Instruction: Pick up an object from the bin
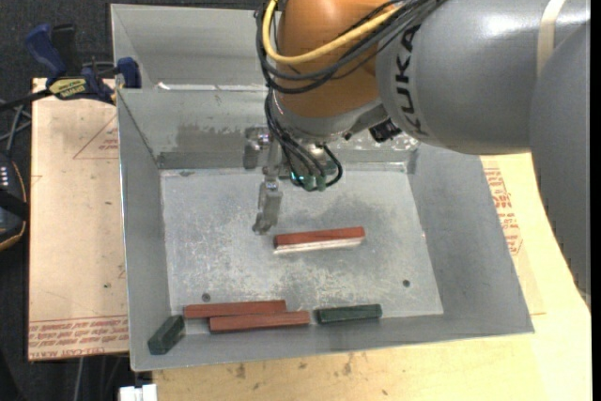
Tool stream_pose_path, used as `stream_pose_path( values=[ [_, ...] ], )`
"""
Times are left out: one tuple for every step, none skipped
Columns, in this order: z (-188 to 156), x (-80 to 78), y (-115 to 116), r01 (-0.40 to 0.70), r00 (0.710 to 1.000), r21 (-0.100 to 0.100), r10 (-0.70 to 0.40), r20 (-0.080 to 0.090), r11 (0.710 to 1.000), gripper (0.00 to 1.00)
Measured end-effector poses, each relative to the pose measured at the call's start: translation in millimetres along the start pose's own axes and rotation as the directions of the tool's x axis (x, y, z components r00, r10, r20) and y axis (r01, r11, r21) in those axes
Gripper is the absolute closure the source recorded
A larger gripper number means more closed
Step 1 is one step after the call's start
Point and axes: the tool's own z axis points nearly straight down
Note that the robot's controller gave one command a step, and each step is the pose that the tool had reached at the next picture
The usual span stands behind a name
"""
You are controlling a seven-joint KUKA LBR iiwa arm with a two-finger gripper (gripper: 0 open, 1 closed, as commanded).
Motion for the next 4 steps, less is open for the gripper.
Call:
stream_pose_path(
  values=[
    [-4.8,-1.6,-0.9,-0.003,1.0,-0.001,0.003,0.007,1.0,0.0],
    [48.1,32.5,-52.0,-0.043,0.999,-0.003,0.043,0.012,0.999,0.0],
    [114.6,22.9,-70.8,0.075,0.997,0.001,-0.075,0.012,0.997,0.0],
    [151.4,-0.3,-154.7,0.014,1.0,0.0,-0.014,0.011,1.0,1.0]
  ],
)
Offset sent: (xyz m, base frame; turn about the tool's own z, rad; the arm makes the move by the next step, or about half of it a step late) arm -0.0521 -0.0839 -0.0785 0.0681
